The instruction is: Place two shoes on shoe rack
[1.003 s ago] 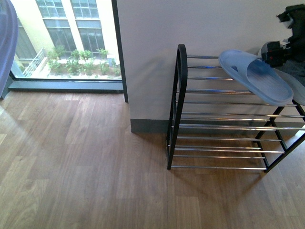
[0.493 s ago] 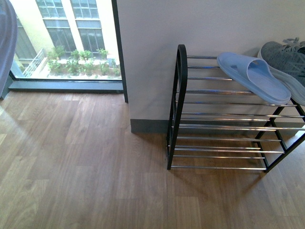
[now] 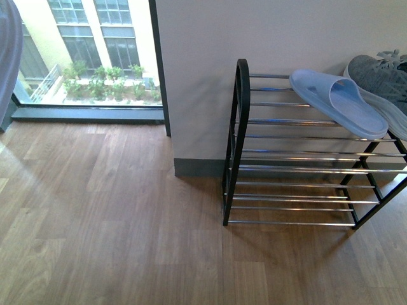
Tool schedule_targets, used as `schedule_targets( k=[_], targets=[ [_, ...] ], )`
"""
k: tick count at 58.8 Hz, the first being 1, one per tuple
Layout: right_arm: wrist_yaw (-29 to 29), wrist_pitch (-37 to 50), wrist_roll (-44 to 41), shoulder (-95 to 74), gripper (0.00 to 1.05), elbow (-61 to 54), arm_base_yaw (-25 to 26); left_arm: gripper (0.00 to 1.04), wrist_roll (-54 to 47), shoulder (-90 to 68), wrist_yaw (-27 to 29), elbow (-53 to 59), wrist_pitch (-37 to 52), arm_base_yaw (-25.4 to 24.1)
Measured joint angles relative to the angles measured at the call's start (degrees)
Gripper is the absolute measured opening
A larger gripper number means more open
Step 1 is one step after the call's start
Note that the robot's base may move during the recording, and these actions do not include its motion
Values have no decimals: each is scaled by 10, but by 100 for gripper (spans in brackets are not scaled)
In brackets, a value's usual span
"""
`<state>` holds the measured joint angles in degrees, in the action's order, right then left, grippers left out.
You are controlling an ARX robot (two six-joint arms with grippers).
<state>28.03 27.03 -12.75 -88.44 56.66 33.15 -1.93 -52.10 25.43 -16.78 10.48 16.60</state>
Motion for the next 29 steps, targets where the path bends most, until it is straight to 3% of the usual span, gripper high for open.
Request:
schedule_targets(
  k=[10,29],
  targets=[
    [-11,121,89,83,57,-153,-52,2,0,0,-2,0,0,1],
    [-106,163,119,228,6,-352,-147,2,0,0,0,0,0,0]
  ],
)
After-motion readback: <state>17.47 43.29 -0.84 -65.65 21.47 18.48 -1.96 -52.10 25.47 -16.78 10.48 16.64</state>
